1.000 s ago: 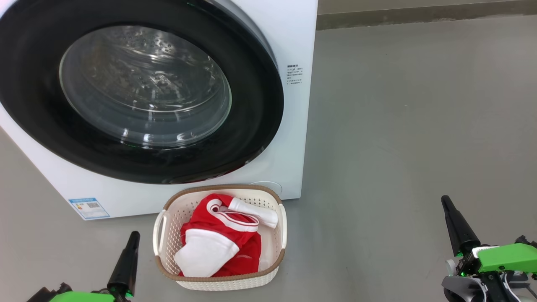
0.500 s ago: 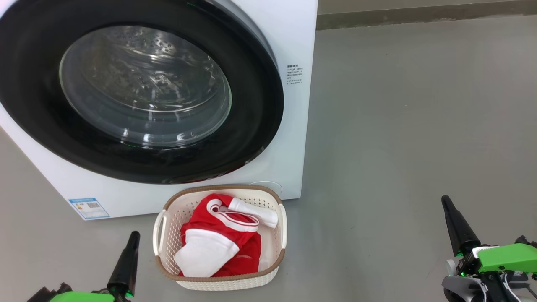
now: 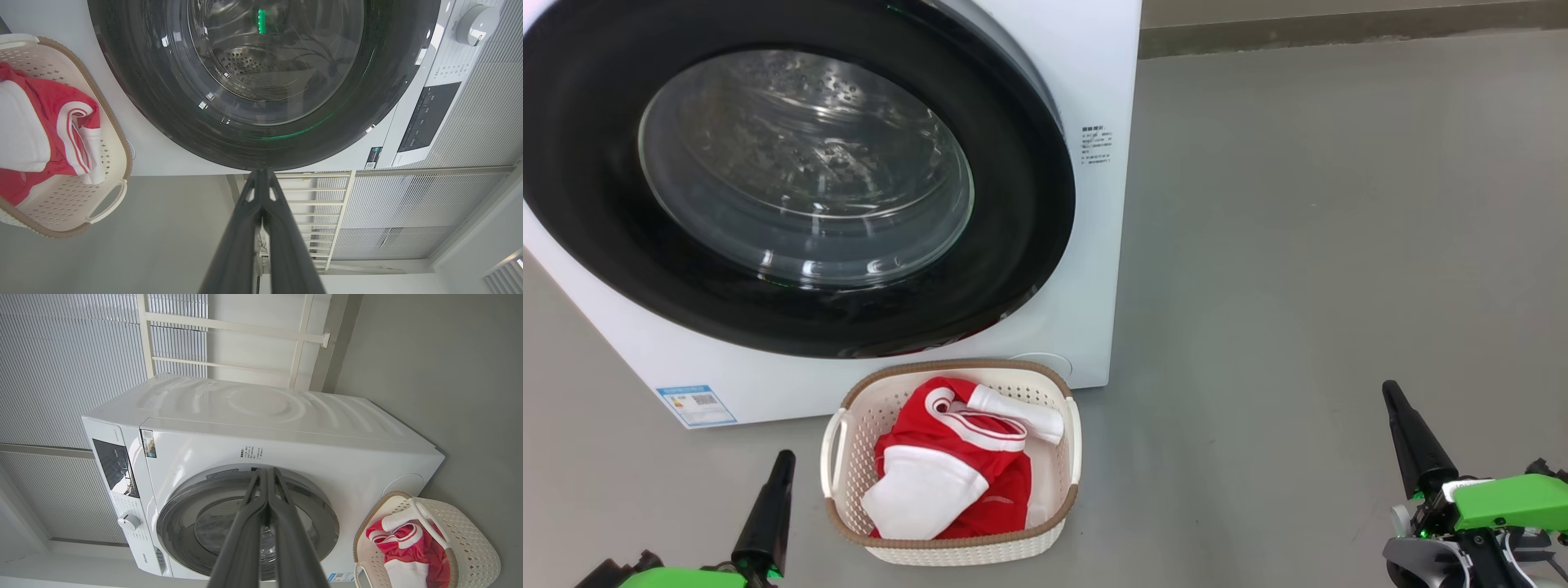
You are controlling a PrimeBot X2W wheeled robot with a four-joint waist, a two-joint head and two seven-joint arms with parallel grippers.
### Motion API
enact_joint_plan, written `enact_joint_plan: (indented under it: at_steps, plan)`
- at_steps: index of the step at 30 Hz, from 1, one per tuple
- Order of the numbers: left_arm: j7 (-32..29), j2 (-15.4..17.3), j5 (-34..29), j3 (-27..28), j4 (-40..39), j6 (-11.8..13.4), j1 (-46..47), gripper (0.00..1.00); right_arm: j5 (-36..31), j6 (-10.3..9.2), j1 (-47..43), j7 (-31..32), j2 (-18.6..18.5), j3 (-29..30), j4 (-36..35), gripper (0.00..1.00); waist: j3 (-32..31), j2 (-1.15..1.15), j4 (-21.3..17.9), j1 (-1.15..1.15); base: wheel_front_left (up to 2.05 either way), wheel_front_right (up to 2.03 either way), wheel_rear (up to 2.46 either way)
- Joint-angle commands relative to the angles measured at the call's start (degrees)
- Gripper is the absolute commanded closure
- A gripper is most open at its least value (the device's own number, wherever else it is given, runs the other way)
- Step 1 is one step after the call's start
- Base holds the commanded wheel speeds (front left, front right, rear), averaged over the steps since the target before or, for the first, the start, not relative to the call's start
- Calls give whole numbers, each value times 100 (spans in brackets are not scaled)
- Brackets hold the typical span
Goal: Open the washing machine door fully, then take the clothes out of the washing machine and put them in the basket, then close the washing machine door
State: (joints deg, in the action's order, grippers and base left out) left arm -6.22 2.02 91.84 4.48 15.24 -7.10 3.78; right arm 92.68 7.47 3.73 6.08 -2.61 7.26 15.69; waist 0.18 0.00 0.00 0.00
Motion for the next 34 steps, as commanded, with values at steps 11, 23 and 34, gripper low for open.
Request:
enact_joint_plan:
  at_steps: [11,23,34]
  plan:
    - [-29,88,29,208,-120,-39,241,100,-45,2,245,35,-36,-81,-168,100,0,0,0,0,0,0,0]
    - [-30,88,29,209,-120,-39,241,100,-47,2,245,37,-35,-78,-167,100,0,0,0,0,0,0,0]
    - [-30,88,28,209,-120,-39,241,100,-49,2,245,38,-33,-77,-167,100,0,0,0,0,0,0,0]
